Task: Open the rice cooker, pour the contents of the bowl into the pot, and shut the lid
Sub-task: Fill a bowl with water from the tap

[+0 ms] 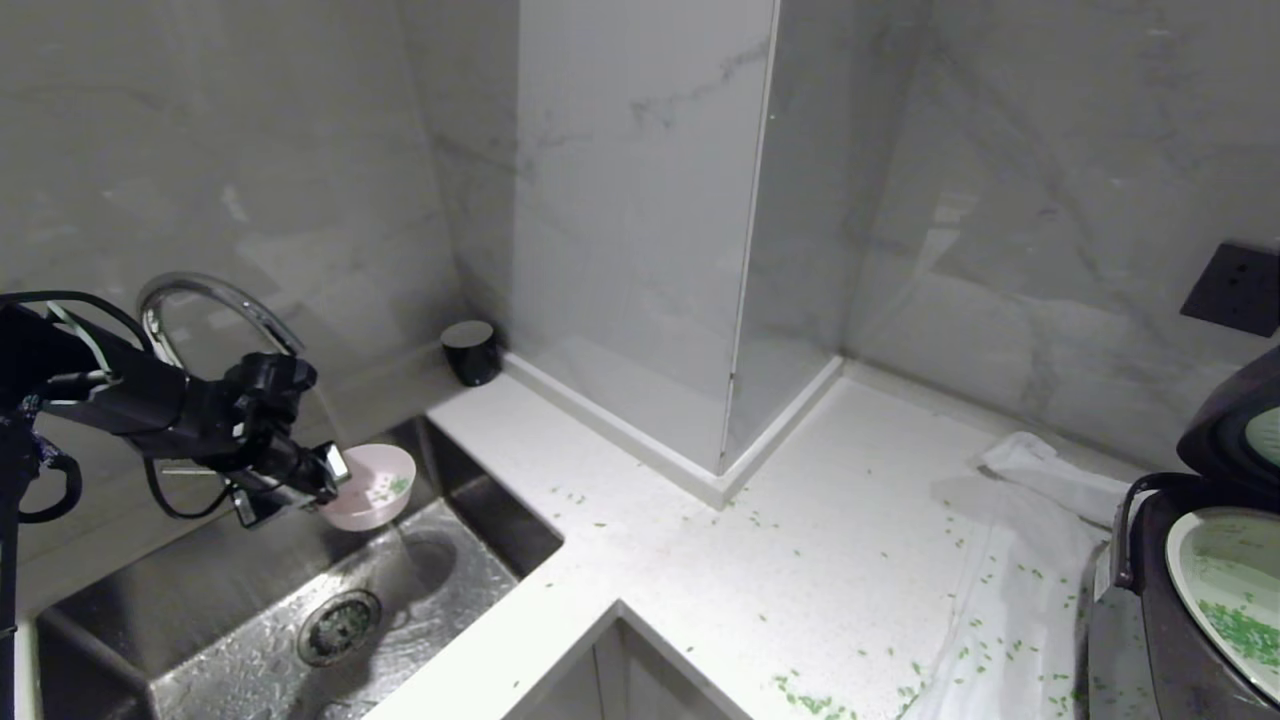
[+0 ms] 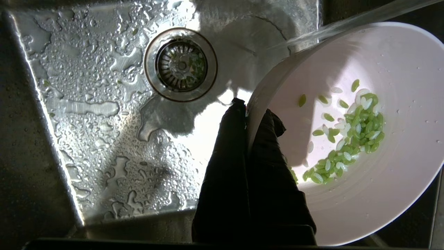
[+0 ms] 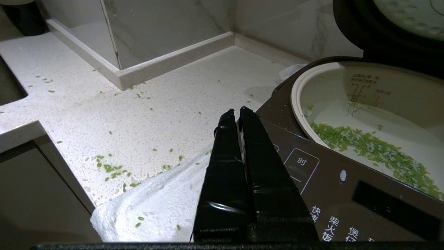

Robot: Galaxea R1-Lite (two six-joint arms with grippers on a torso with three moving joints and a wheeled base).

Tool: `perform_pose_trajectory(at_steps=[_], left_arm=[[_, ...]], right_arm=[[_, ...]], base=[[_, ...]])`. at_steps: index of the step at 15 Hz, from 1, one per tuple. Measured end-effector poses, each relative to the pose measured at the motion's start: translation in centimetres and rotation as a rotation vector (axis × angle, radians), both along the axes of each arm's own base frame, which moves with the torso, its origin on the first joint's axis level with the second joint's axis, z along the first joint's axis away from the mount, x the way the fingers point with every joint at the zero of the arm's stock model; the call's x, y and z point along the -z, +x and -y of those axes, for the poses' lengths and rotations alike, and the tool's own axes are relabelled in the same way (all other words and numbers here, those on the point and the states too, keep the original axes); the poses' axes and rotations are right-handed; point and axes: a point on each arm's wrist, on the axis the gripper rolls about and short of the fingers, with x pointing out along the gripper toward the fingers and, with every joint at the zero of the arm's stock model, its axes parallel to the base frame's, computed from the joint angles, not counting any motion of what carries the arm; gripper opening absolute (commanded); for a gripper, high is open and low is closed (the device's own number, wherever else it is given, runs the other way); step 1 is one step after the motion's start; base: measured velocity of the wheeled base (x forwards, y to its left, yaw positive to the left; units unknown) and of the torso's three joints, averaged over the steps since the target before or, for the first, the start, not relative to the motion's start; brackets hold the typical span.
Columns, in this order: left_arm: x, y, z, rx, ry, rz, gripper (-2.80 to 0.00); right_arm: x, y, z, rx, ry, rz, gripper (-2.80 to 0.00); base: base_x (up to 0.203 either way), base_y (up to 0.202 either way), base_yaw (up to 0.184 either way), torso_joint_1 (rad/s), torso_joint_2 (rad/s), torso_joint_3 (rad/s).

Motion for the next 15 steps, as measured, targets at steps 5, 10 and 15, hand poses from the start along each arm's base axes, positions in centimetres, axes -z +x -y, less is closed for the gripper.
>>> perform_pose_trajectory(at_steps=[5,10,15], left_arm=[[-0.1,0.9,-0.2,-0.012,0.021,0.021,-2.80],[-0.1,1.3,-0.3,-0.020,0.022,0.032,-2.80],[0.0,1.4,-0.6,-0.033,0.016,0.033,-2.80]], right_arm=[[0.0,0.0,0.0,0.000,0.000,0.000,-2.80],[0.0,0.0,0.0,0.000,0.000,-0.001,-2.80],[0.0,0.0,0.0,0.000,0.000,0.000,-2.80]], base=[[0.000,0.000,0.000,0.000,0.00,0.000],[0.000,0.000,0.000,0.000,0.00,0.000],[0.000,0.000,0.000,0.000,0.00,0.000]])
